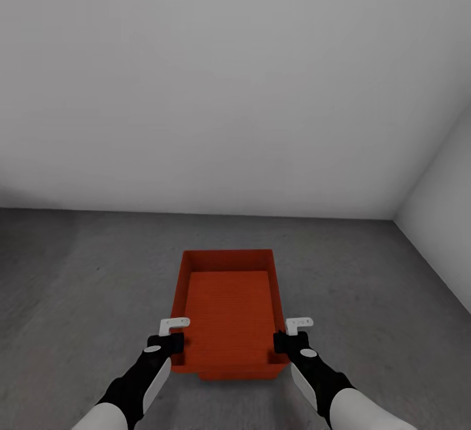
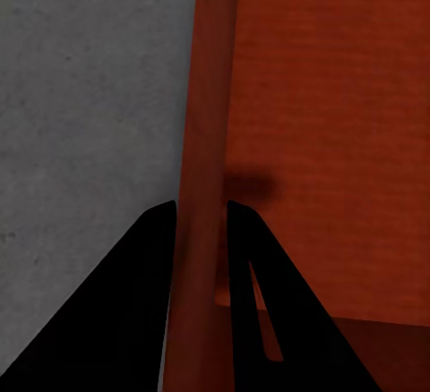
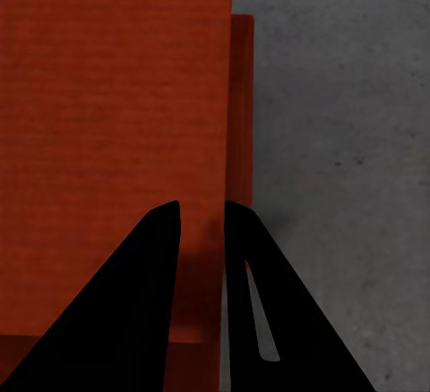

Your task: Move the two storage containers from the living room to the garage. In the garage, place one container on the floor and stack the other container on top of it (either order is fine).

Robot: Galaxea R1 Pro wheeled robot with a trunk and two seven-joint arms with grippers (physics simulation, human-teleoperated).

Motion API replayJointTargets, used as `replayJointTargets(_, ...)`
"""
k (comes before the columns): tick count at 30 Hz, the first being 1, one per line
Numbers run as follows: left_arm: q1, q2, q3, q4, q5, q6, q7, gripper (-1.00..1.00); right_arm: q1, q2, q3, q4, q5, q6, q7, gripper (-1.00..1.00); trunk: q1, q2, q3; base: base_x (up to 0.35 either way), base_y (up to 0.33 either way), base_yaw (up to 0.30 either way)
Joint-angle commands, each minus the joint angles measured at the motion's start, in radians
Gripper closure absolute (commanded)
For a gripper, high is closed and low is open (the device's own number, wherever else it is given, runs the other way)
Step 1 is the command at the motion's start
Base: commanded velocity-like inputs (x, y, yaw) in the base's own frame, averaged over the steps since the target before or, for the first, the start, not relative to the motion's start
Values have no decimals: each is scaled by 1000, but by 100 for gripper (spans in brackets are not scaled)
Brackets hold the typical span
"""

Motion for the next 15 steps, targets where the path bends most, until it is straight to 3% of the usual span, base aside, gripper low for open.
replayJointTargets(1,-1,2,19,-21,-5,-2,15,100,0,-19,-14,4,-12,-4,-71,100,0,-1,-1,0,0,0)
replayJointTargets(15,-1,1,18,-13,-5,-2,15,100,0,-19,-14,4,-12,-3,-71,100,0,-1,-1,31,0,0)
